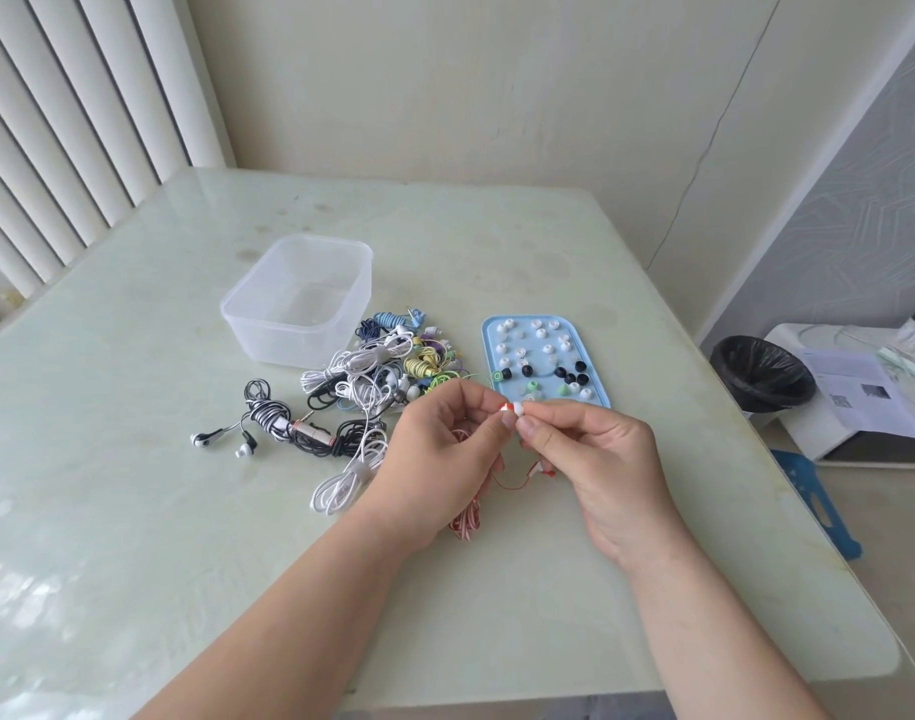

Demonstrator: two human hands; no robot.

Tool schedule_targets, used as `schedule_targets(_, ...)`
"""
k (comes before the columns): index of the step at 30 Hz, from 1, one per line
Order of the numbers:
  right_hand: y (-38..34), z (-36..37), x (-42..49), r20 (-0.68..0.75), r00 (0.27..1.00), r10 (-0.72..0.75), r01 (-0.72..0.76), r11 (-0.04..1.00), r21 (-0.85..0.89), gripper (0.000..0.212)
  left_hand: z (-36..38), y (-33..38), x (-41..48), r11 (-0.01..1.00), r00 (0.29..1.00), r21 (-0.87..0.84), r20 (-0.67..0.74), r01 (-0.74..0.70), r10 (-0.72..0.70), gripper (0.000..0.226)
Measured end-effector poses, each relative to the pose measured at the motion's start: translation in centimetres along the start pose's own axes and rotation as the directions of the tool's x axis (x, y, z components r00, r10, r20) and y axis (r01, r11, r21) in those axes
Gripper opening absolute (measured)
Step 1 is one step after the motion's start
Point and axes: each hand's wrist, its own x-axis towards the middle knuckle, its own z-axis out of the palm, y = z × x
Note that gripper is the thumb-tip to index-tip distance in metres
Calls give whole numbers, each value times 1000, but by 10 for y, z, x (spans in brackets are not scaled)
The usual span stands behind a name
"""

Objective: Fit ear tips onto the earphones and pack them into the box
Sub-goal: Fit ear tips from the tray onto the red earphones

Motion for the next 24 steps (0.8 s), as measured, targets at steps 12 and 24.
schedule_targets(12,-2,-2,2,-10,1000,25,-25,999,25,11,-1,-2,1,1000,1000,1,22,-11,11,8)
schedule_targets(24,-2,-2,2,22,1000,2,-2,1000,12,10,-3,-7,2,1000,998,6,47,-30,30,4)
